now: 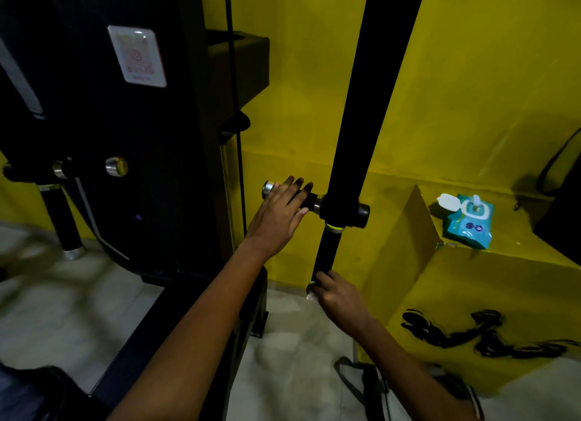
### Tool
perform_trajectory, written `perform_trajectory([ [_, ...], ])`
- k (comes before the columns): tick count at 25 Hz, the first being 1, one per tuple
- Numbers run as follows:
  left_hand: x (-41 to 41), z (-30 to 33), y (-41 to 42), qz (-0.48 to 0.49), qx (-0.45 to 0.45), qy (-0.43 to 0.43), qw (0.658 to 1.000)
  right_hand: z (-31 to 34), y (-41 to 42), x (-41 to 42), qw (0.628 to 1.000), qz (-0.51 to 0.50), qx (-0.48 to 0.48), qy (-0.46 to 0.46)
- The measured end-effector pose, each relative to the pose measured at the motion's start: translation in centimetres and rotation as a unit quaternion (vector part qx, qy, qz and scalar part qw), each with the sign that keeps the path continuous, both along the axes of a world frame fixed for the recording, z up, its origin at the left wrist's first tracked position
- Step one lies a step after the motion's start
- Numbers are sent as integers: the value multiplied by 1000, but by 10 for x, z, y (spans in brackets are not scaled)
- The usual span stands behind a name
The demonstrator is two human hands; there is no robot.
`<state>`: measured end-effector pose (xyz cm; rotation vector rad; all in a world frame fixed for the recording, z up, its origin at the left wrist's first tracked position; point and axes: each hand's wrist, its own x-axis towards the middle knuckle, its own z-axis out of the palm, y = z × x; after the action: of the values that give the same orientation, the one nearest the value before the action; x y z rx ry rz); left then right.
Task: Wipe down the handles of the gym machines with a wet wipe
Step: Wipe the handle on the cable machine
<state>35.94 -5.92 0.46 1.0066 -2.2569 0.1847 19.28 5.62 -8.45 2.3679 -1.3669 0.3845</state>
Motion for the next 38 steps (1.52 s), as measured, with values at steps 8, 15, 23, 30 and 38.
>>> perform_trajectory([
  [8,-1,1,1,3,1,0,1000,28,-12,-13,999,2,-42,-31],
  [15,0,1,2,4,11,6,1000,74,-19,-16,975,-61,-100,-187],
  [23,-3,2,2,8,11,4,1000,63,-17,3,789,-211,-50,-575],
  [30,-2,2,2,8,2,6,1000,56,-19,1,789,-218,-21,-574],
  [38,-2,1,2,8,7,20,1000,43,-12,6,771,-200,-7,-605],
])
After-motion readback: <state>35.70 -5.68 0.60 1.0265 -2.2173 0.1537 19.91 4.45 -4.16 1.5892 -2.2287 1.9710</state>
